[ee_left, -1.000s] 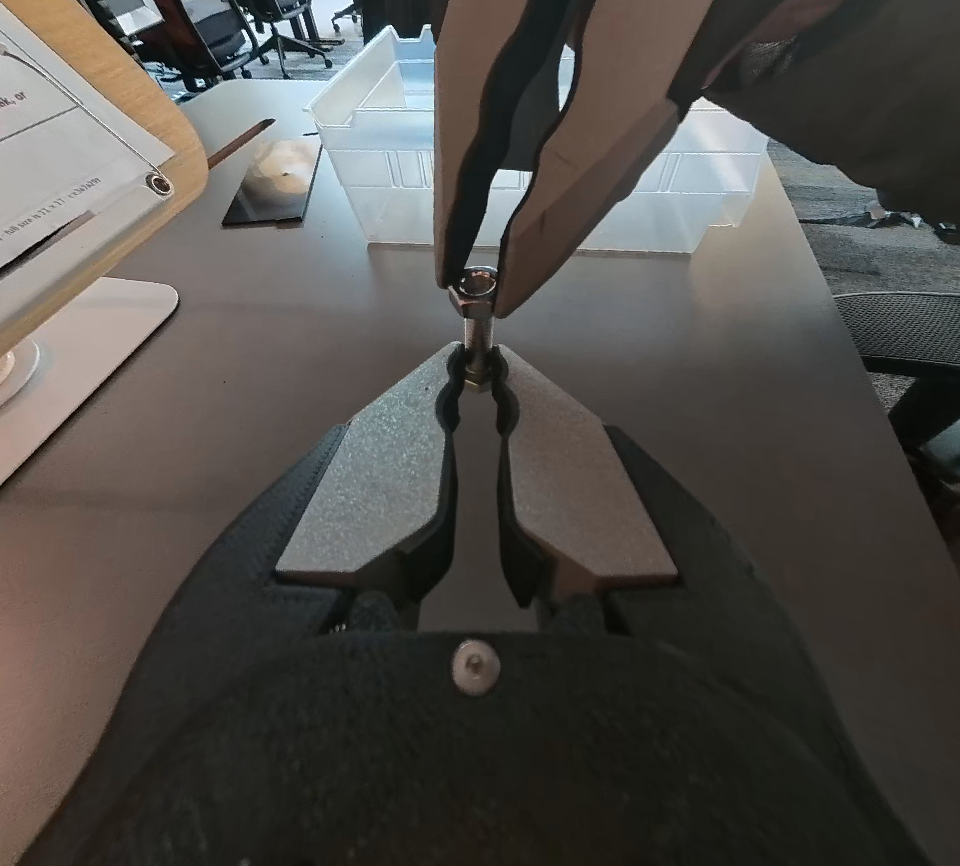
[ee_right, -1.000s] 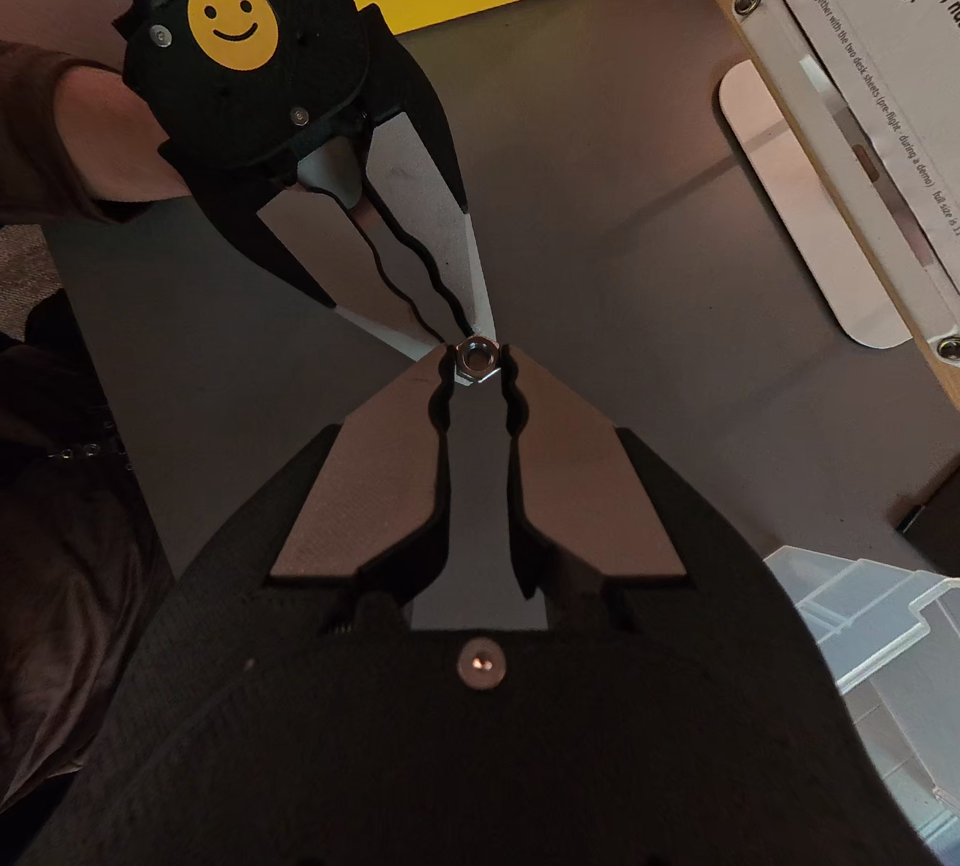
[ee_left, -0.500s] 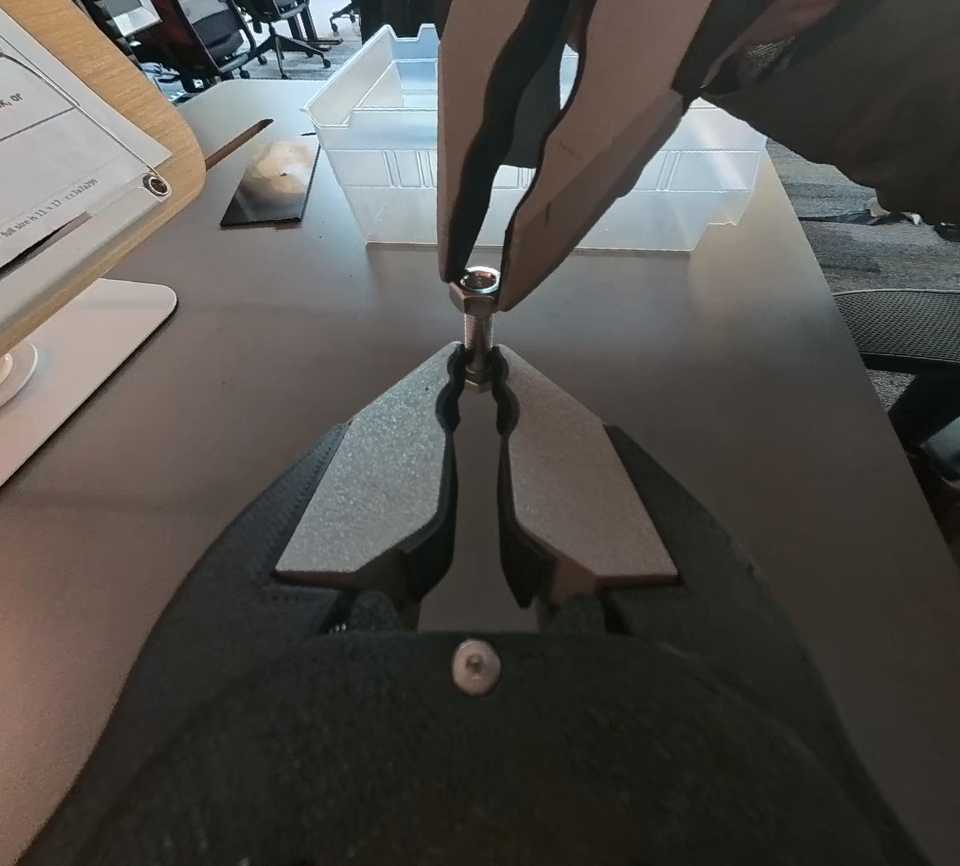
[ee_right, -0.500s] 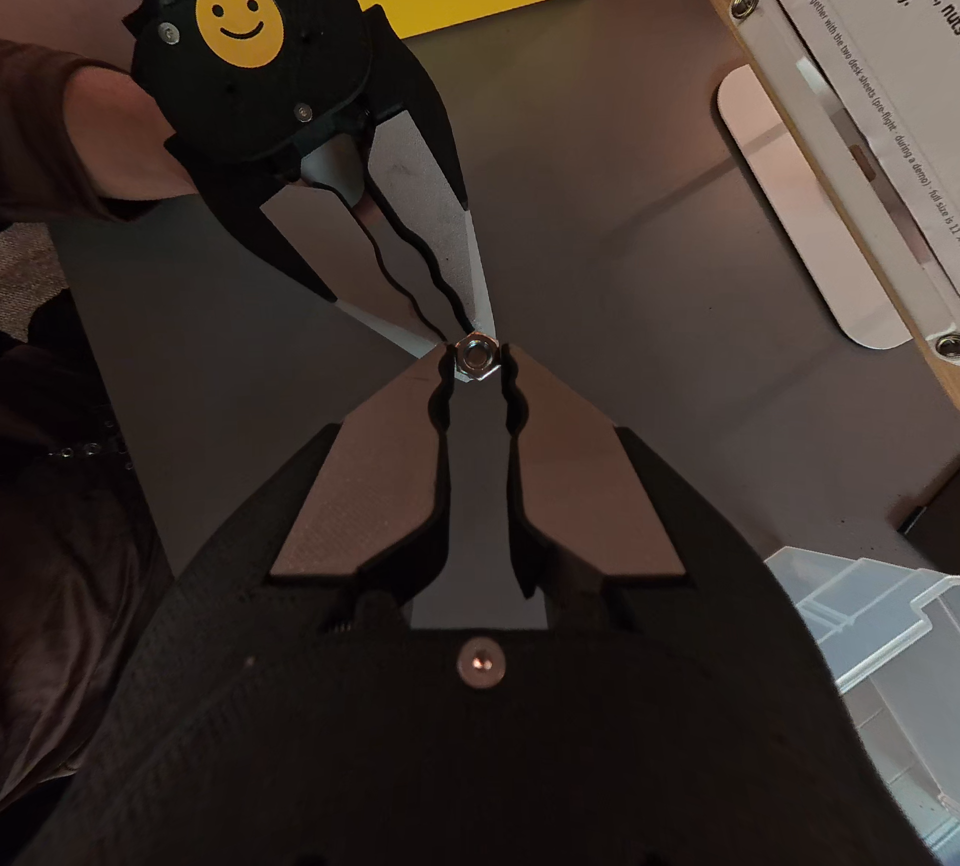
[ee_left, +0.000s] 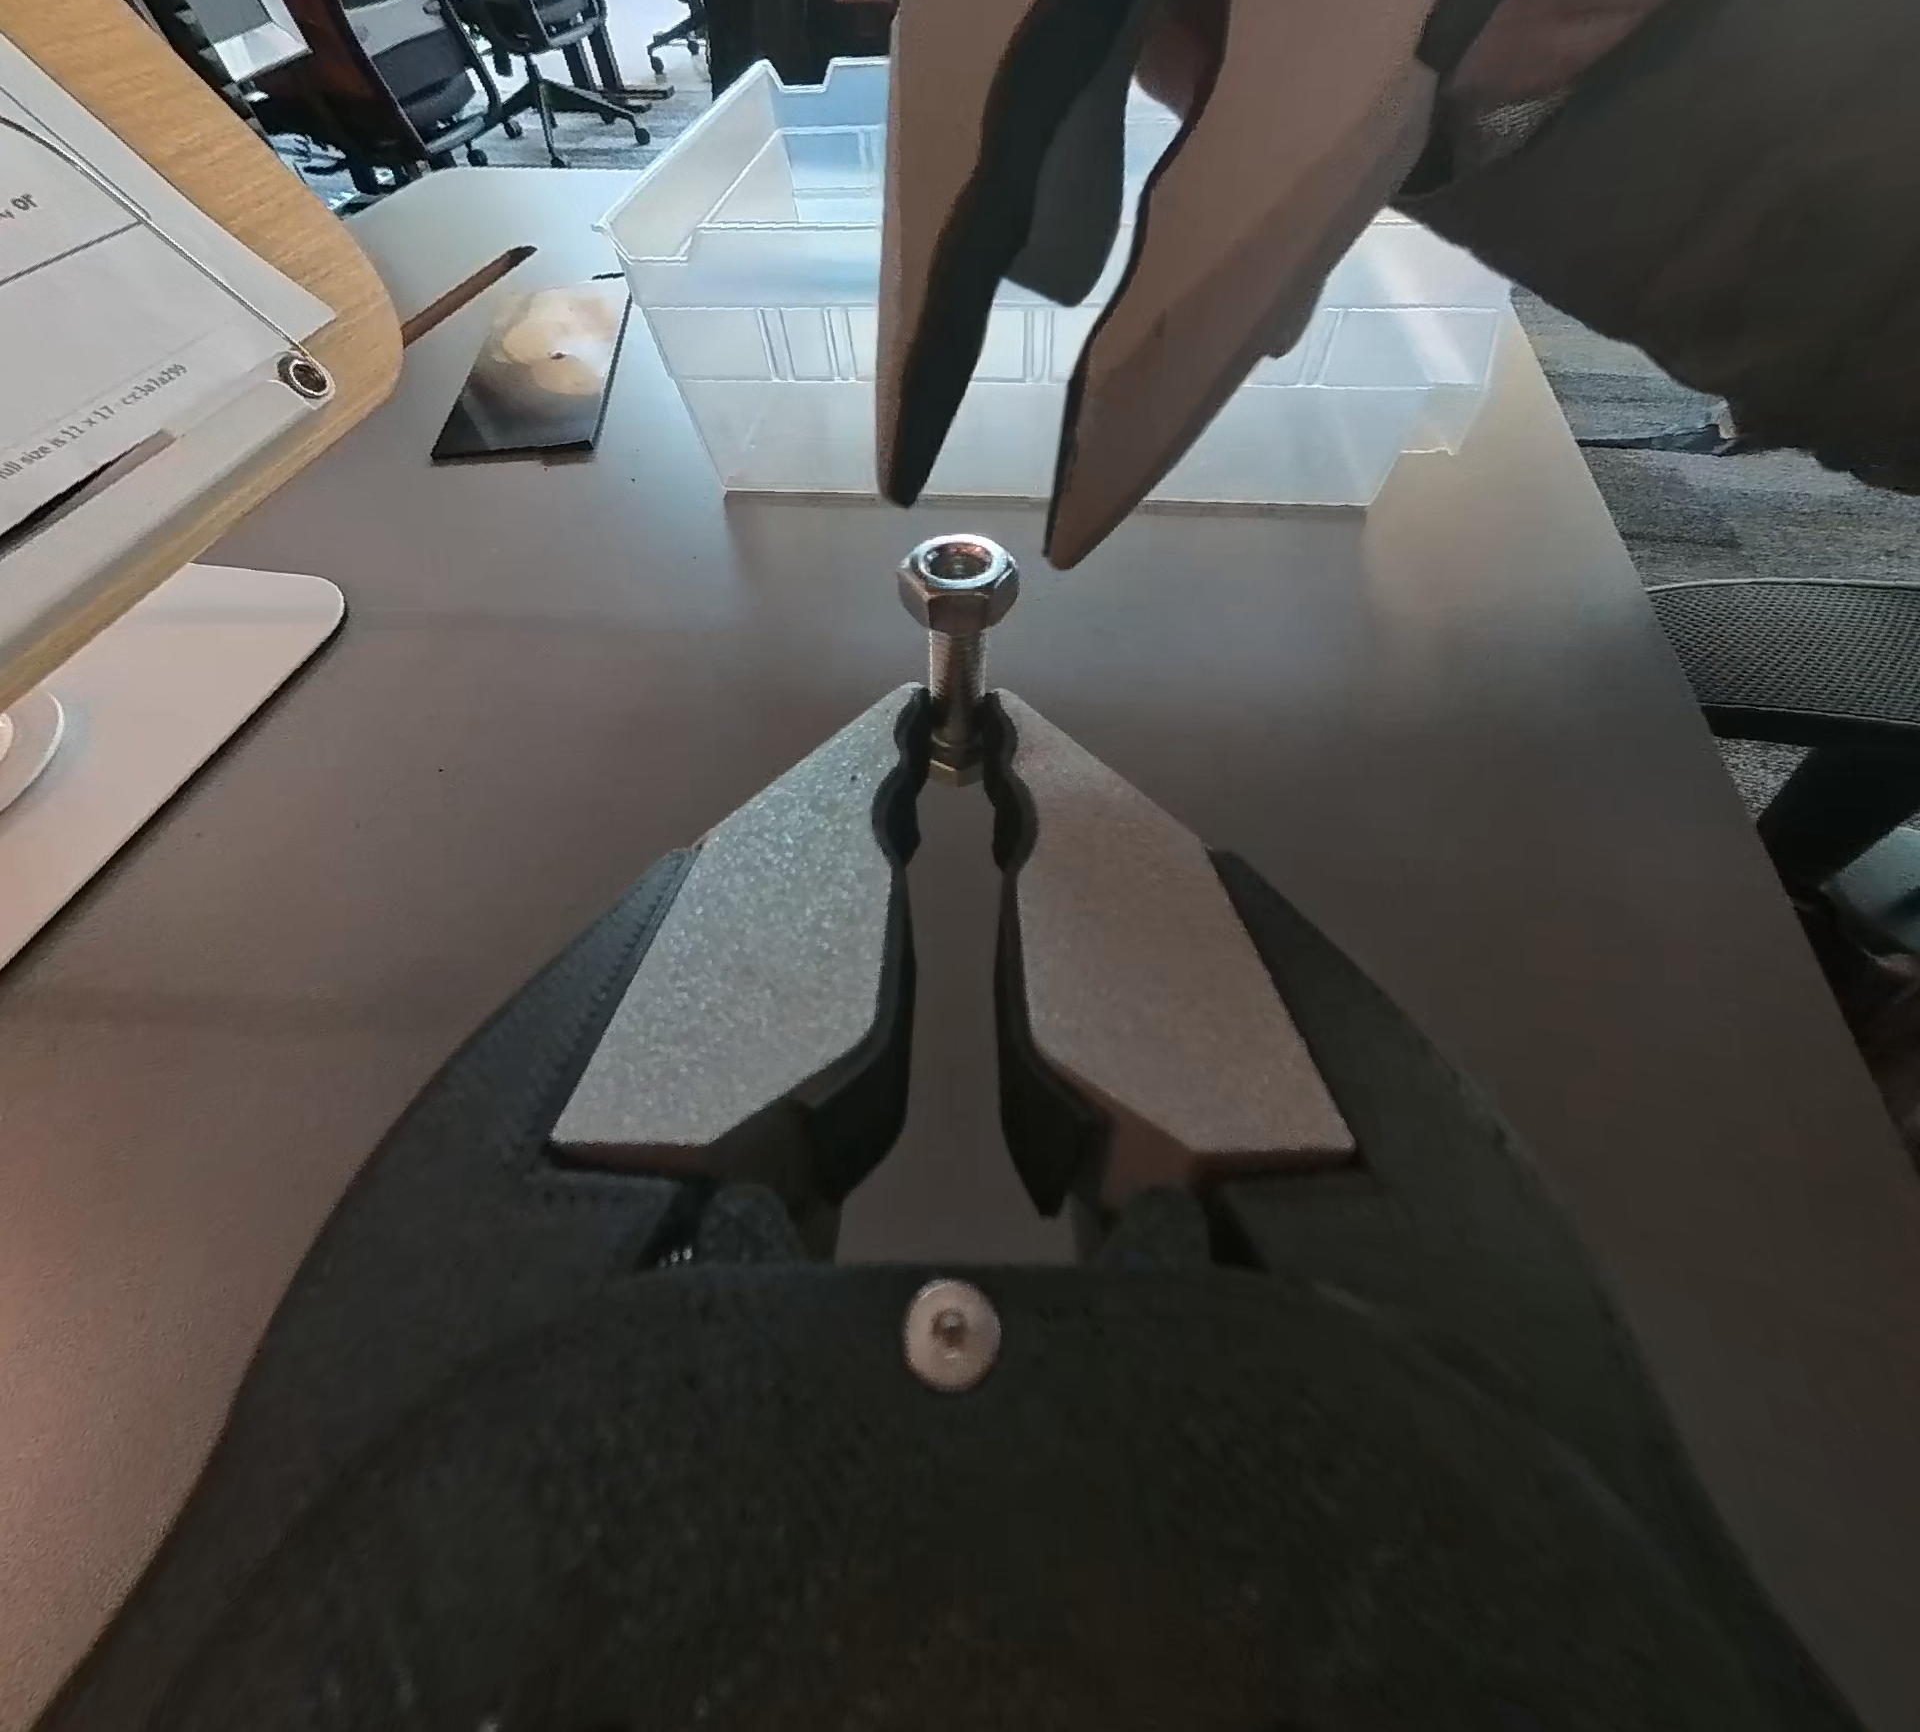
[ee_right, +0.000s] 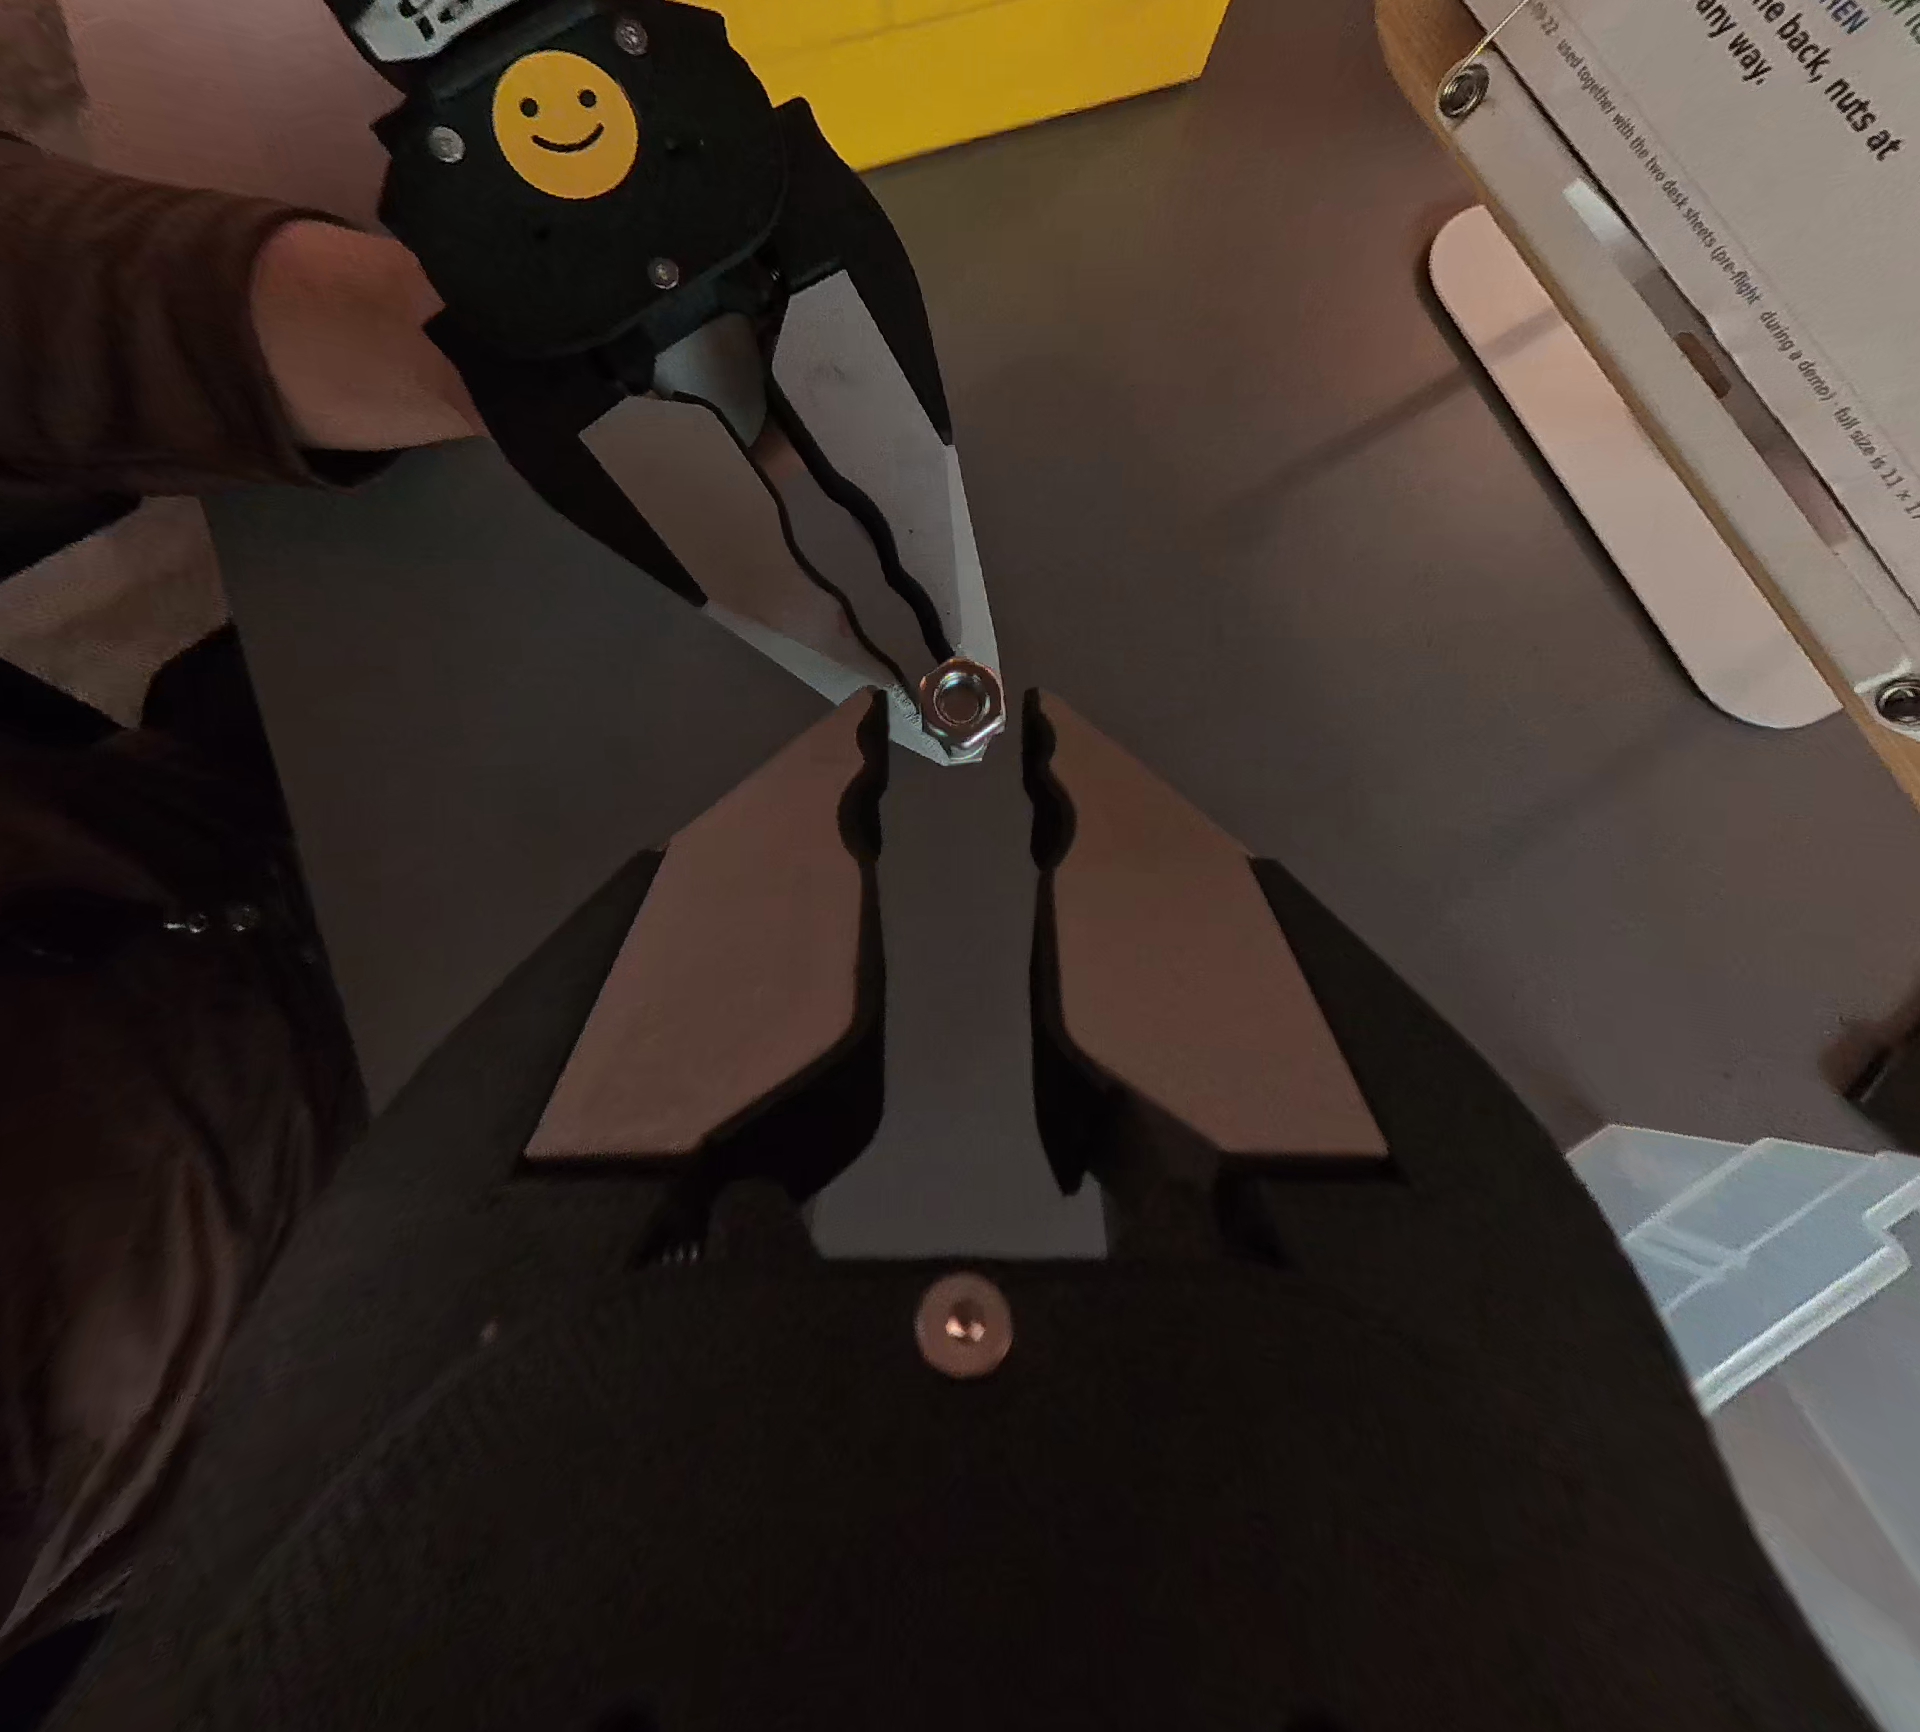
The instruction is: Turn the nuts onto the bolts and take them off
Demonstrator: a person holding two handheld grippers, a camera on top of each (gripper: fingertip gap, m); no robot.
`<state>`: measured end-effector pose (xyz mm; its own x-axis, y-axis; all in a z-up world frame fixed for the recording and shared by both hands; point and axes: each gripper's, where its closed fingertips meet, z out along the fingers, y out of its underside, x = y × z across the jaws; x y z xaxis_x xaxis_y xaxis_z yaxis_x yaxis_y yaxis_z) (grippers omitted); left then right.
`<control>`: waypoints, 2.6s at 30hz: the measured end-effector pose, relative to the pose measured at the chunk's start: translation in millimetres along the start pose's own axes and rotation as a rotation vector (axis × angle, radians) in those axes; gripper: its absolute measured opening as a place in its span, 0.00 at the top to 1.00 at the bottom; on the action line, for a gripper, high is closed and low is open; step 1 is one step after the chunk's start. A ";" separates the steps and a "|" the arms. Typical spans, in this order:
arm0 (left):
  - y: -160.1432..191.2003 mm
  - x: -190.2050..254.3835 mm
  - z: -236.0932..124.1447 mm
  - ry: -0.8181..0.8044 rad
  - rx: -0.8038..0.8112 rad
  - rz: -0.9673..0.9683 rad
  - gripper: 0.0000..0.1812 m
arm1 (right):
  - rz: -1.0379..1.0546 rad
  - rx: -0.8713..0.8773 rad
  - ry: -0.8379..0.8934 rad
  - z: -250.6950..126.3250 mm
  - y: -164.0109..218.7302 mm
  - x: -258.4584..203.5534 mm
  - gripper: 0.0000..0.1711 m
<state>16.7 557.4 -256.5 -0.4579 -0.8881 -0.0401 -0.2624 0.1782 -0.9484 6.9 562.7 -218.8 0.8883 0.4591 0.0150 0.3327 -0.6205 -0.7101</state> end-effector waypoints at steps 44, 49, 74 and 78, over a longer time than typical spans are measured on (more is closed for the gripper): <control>15.5 29.7 -41.6 0.051 0.055 0.007 0.96 | -0.052 0.609 -0.219 17.2 -8.8 -56.0 0.83; 14.2 28.6 -43.3 0.046 0.061 0.003 0.96 | -0.050 0.606 -0.223 17.6 -8.7 -57.0 0.83; 14.7 28.8 -43.8 0.043 0.056 0.003 0.96 | -0.052 0.603 -0.225 16.8 -8.5 -58.0 0.84; 14.8 26.9 -44.6 0.034 0.055 -0.002 0.96 | -0.051 0.604 -0.228 16.0 -8.2 -58.3 0.85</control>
<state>-37.4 555.0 -257.5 -0.4866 -0.8732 -0.0282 -0.2172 0.1521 -0.9642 -52.7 551.2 -225.1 0.7644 0.6433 -0.0434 0.0768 -0.1577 -0.9845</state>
